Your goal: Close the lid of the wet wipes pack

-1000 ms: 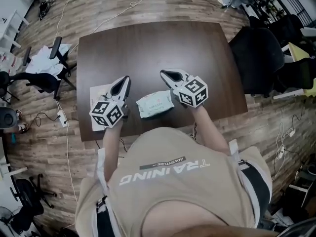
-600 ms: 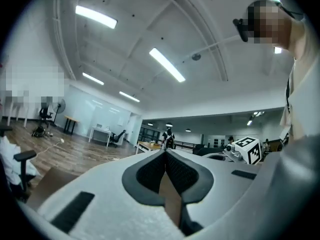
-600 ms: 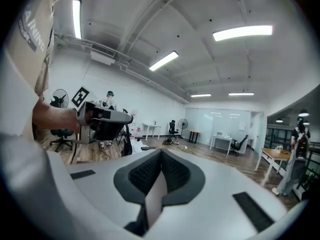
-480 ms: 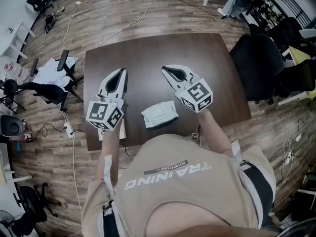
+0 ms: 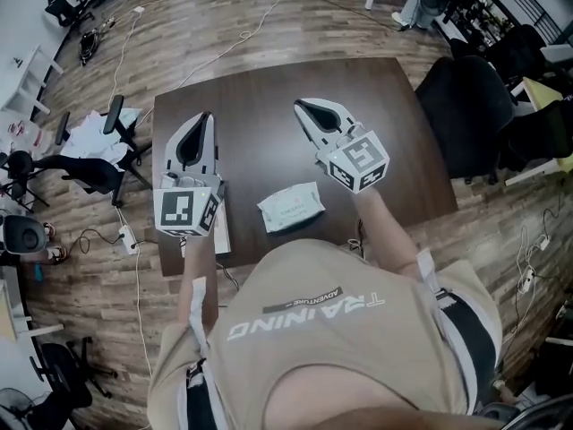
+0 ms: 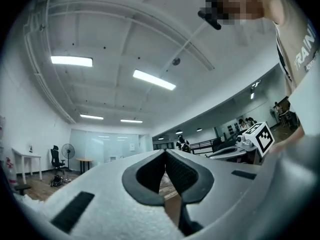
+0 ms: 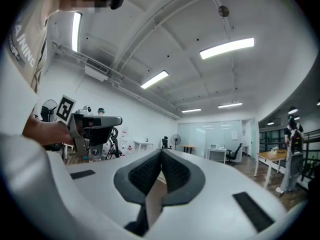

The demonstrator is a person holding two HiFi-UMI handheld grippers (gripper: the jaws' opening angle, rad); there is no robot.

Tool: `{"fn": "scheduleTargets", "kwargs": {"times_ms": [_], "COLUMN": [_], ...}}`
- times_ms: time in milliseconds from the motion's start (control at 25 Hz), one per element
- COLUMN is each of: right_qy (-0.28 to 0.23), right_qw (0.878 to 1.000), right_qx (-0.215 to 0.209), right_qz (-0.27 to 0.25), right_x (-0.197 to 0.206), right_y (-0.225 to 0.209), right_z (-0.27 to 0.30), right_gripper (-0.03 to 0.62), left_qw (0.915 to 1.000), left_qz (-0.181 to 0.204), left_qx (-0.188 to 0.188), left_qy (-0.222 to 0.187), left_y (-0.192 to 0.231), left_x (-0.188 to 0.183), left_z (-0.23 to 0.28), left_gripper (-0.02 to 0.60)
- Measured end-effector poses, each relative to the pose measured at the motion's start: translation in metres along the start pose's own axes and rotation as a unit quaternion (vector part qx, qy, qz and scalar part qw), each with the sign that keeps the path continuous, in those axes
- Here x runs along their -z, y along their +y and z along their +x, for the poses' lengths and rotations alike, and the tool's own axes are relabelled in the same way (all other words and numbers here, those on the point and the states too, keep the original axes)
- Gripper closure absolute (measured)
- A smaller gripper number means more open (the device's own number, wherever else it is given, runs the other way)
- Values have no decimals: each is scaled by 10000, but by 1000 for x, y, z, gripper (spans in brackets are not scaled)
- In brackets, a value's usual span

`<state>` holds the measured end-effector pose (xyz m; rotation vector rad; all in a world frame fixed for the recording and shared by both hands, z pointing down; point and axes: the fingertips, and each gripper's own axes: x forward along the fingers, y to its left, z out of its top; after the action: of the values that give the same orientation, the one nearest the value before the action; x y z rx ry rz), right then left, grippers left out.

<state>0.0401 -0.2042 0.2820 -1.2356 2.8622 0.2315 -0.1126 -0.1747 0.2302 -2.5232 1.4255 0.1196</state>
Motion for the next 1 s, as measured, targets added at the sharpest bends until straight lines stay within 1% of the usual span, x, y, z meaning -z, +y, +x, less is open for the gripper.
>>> {"fn": "scheduleTargets", "kwargs": {"times_ms": [200,360,480,640,760,1000], "right_qy": [172,346,399,427,476,503], "right_qw": [9998,9991,9990,9988,9984,9978], "right_qx": [65,75,89,-7,10,12], "right_qz": [-87,228,204,236,290,436], "right_x": [18,35,38,37,44,54], "right_y": [0,-4,-4,1,4,5], "right_z": [-12,-14,-15,-12,-10,-15], "right_gripper": [580,580,580,580,580,580], "left_qw": [9986,9969,9961,9955,9950,9926], "left_qz": [-409,-609,-667,-694,-729,-919], "left_qx": [-171,-268,-311,-387,-299,-208], "left_qy": [273,418,486,520,606,771], "left_y": [5,10,15,20,16,10], "left_x": [33,50,54,54,61,79], "left_z": [-7,-11,-12,-16,-16,-19], "left_gripper": [577,577,577,577,577,577]}}
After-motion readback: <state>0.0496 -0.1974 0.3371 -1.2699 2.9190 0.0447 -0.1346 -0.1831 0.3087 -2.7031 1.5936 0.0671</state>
